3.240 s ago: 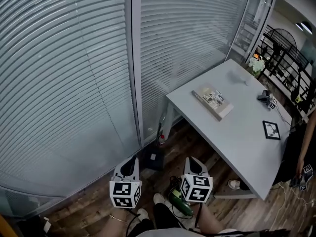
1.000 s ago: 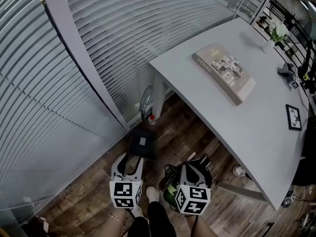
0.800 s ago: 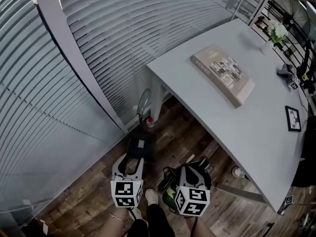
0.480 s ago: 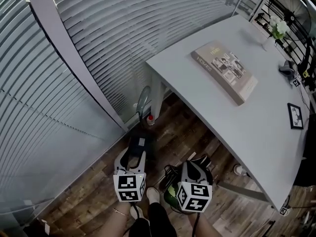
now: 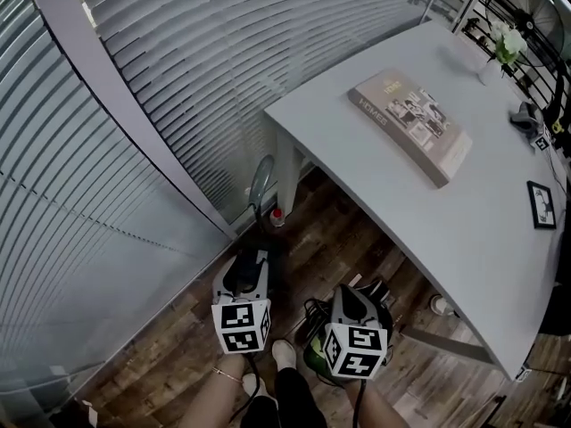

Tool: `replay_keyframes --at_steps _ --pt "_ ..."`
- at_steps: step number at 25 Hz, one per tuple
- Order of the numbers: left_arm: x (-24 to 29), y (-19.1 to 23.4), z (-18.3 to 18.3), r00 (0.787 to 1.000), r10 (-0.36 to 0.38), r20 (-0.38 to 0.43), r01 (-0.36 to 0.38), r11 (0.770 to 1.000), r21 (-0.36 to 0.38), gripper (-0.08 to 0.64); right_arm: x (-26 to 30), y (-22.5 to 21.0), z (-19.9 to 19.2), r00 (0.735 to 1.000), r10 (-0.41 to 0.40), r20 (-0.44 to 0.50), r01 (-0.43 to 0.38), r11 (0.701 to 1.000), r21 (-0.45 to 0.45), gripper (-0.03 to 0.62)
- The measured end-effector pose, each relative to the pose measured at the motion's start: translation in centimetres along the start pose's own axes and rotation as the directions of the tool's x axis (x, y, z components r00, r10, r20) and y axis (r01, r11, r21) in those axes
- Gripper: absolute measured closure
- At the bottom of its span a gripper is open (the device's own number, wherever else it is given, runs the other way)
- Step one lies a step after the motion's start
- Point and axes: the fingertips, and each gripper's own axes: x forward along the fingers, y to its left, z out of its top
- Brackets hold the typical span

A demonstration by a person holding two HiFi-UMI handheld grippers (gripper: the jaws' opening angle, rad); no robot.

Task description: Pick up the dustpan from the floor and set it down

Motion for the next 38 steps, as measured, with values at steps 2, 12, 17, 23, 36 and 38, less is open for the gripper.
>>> replay_keyframes --at_steps 2,12,17,23,36,38 --pt "0.6 0.1 -0.1 1.000 0.002 -0.003 -0.002 1.000 0.005 0.341 0.2 -0.1 -0.1 1.000 -0.001 0.000 0.001 1.000 0.009 0.560" --pt "3.6 0.5 0.6 1.000 0.001 0.000 -0.001 1.000 0.008 0.341 1.0 -1.3 -0.6 1.000 -0.014 -0.013 0.015 0.999 0.036 0.560" --pt "5.2 0.8 1.4 1.000 0.002 0.005 -0.002 1.000 0.019 0.341 1.6 -1.9 -0.7 1.000 -0.021 -0.021 0.021 0.999 0.041 0.560" --pt "7.1 1.1 2.4 1.000 0.003 0.012 -0.003 0.999 0.034 0.341 2.3 -2.4 -0.9 0.999 -0.023 -0.036 0.025 0.998 0.051 0.560" --pt "10.7 1.5 2.9 1.000 0.006 0.013 -0.006 0.998 0.055 0.341 3.5 -4.2 -2.4 0.995 -0.041 -0.093 0.048 0.996 0.075 0.560" --pt "11.2 1.7 3.0 1.000 0.006 0.013 -0.007 0.999 0.051 0.341 3.6 -4.5 -2.7 0.994 -0.046 -0.102 0.055 0.995 0.082 0.560"
